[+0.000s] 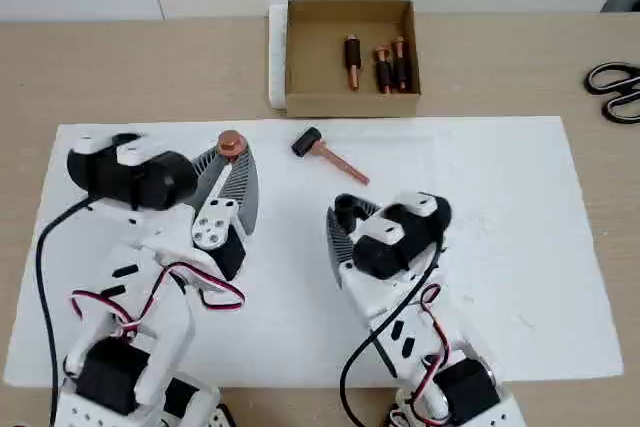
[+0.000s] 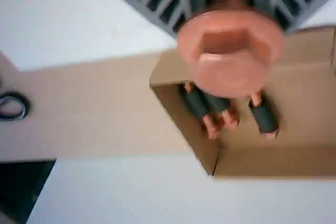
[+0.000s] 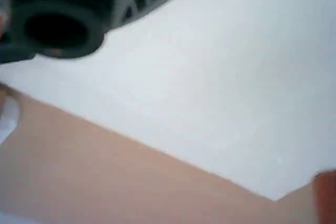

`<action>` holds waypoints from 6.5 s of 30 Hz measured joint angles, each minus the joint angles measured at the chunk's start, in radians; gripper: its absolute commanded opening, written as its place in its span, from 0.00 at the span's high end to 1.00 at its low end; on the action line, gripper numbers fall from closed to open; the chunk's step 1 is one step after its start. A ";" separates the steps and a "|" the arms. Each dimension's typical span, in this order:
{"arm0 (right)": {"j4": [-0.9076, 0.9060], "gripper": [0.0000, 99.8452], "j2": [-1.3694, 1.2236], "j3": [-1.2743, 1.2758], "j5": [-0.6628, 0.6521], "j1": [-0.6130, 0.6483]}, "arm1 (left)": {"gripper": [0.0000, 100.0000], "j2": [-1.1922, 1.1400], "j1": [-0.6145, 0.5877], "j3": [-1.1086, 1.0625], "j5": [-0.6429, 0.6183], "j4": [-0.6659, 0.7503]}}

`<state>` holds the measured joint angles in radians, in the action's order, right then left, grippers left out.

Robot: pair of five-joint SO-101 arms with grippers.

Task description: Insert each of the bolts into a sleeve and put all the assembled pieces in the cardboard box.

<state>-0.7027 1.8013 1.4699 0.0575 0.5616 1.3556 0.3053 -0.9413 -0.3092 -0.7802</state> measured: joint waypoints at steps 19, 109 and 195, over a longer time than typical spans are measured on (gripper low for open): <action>-0.028 1.00 0.000 0.002 0.000 0.095 | 0.99 -0.005 0.058 -0.180 -0.003 0.213; -0.017 1.00 0.002 0.054 0.000 0.075 | 0.99 -0.206 0.221 -0.135 -0.140 0.152; 0.026 1.00 0.000 0.058 0.002 0.069 | 0.89 -0.315 0.275 -0.015 -0.150 -0.117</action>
<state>-0.6767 1.8013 1.5282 0.0591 0.6306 1.0411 0.5800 -0.9567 -0.4595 -0.8968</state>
